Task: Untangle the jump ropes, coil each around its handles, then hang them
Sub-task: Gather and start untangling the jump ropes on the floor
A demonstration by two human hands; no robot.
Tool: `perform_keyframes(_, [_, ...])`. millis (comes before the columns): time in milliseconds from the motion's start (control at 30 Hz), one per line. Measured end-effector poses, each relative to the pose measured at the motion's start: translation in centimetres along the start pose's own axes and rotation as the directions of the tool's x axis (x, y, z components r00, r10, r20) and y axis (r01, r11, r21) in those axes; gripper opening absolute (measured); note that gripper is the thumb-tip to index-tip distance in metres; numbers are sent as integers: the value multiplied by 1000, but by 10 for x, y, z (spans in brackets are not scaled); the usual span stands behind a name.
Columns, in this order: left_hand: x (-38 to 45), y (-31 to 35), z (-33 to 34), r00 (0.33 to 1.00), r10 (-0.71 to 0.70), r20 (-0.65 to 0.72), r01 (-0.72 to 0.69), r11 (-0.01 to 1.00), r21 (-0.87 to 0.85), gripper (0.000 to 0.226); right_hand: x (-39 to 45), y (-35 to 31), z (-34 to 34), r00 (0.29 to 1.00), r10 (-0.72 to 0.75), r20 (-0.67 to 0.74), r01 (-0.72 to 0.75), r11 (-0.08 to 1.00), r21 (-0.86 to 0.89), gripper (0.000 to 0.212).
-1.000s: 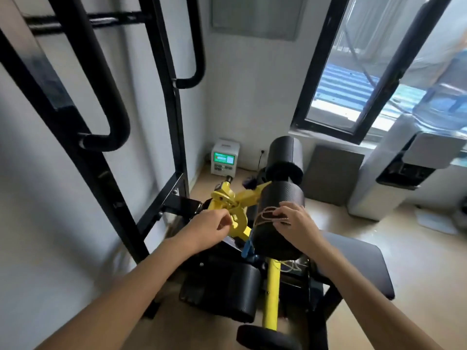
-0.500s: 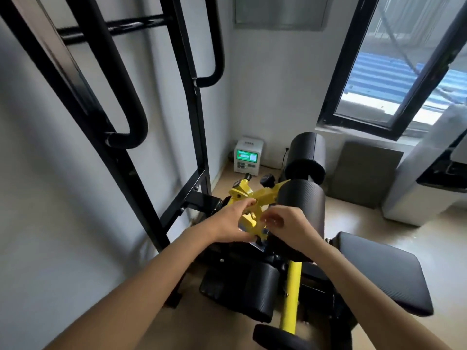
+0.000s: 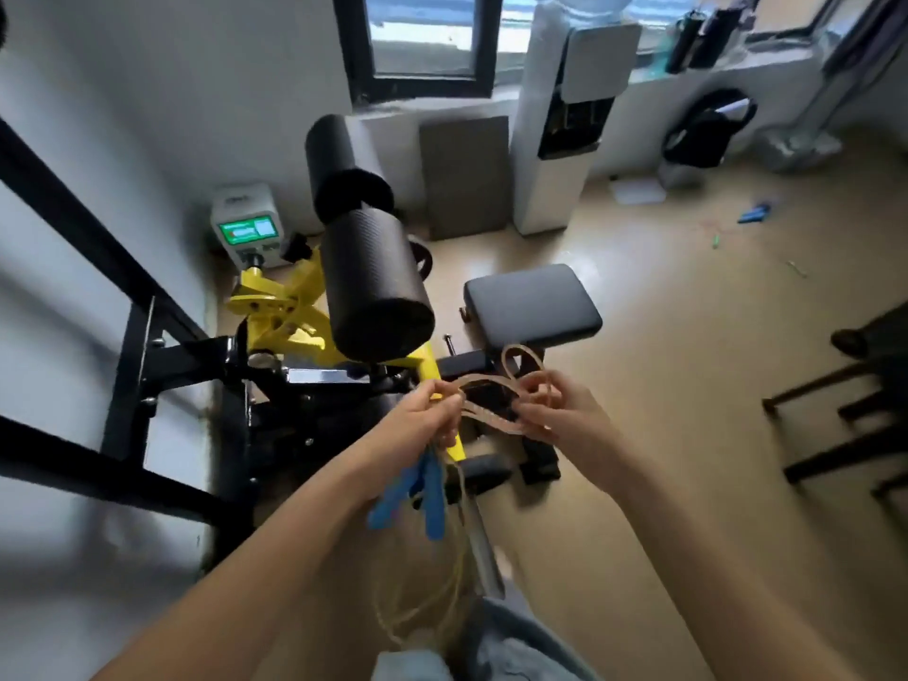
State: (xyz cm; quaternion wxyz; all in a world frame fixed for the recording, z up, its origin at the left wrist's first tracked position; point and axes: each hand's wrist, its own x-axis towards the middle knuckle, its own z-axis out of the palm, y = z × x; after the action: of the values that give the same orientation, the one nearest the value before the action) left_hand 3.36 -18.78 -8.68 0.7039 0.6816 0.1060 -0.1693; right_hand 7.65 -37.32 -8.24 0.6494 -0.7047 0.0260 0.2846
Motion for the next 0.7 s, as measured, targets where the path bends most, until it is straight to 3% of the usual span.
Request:
perform_keyframes(67, [14, 10, 39, 1000, 8, 11, -8, 999, -52, 11, -22, 23, -21, 985, 98, 145, -123, 977, 172, 50])
perform_keyframes(100, [21, 13, 60, 999, -3, 32, 7, 993, -117, 13, -31, 32, -31, 975, 72, 209, -134, 944, 302, 56])
perform_keyframes(167, [37, 22, 101, 994, -14, 108, 36, 977, -208, 15, -41, 41, -51, 978, 11, 210, -105, 891, 442, 59])
perform_keyframes(233, [55, 27, 139, 983, 7, 183, 28, 982, -186, 17, -48, 43, -78, 989, 20, 145, -80, 905, 418, 46])
perform_keyframes(300, [80, 30, 173, 970, 19, 243, -9, 999, -41, 18, -51, 48, -118, 996, 47, 77, -69, 949, 308, 25])
perform_keyframes(367, [115, 29, 200, 951, -25, 309, -44, 976, 215, 14, -52, 55, -173, 994, 103, -37, -92, 972, 217, 15])
perform_keyframes(467, [181, 18, 235, 968, -88, 234, -59, 829, 556, 11, -47, 74, -267, 927, 199, -319, -152, 974, 167, 8])
perform_keyframes(533, [218, 8, 264, 983, -134, 124, 29, 785, 619, 14, -41, 90, -327, 841, 293, -456, -226, 954, 196, 8])
perform_keyframes(600, [242, 0, 299, 975, -187, 122, 49, 712, 700, 16, -39, 102, -374, 760, 369, -535, -318, 929, 189, 10])
perform_keyframes(700, [267, 0, 338, 964, -218, 152, 29, 654, 756, 12, -29, 107, -430, 722, 357, -593, -373, 922, 101, 16])
